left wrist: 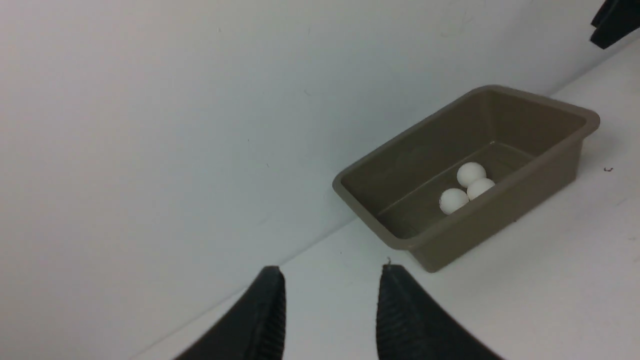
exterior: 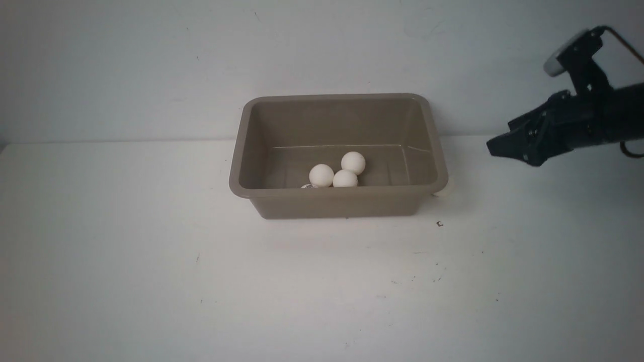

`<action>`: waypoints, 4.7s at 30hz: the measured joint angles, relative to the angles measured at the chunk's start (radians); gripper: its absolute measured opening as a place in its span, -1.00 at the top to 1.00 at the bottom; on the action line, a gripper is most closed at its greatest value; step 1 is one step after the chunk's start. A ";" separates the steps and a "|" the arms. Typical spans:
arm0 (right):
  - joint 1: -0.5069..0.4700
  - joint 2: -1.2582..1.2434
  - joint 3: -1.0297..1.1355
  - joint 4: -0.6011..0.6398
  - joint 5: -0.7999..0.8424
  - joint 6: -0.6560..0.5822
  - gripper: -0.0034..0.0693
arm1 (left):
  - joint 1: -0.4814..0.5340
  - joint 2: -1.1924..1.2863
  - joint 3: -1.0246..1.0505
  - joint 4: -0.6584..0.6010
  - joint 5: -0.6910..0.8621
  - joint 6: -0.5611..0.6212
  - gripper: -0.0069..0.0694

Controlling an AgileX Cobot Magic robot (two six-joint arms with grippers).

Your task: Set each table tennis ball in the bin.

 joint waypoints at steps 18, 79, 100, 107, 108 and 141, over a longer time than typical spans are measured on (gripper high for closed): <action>0.078 0.147 0.063 0.240 -0.087 -0.439 -0.34 | 0.000 0.000 0.006 0.048 -0.008 -0.057 0.20; 0.095 0.077 -0.076 0.430 -0.140 -0.301 -0.05 | 0.000 0.000 0.006 0.145 -0.003 -0.121 0.20; 0.400 0.114 -0.076 0.461 -0.399 -0.226 -0.05 | 0.000 0.000 0.006 0.145 -0.036 -0.134 0.20; 0.400 0.157 -0.076 0.463 -0.338 -0.226 -0.05 | 0.000 0.000 0.006 0.143 -0.036 -0.135 0.20; 0.400 0.157 -0.076 0.463 -0.336 -0.226 -0.05 | 0.000 0.000 0.006 0.142 -0.036 -0.138 0.20; 0.113 -0.552 0.457 0.497 -0.407 -0.423 0.94 | 0.000 0.000 0.006 0.147 -0.036 -0.142 0.20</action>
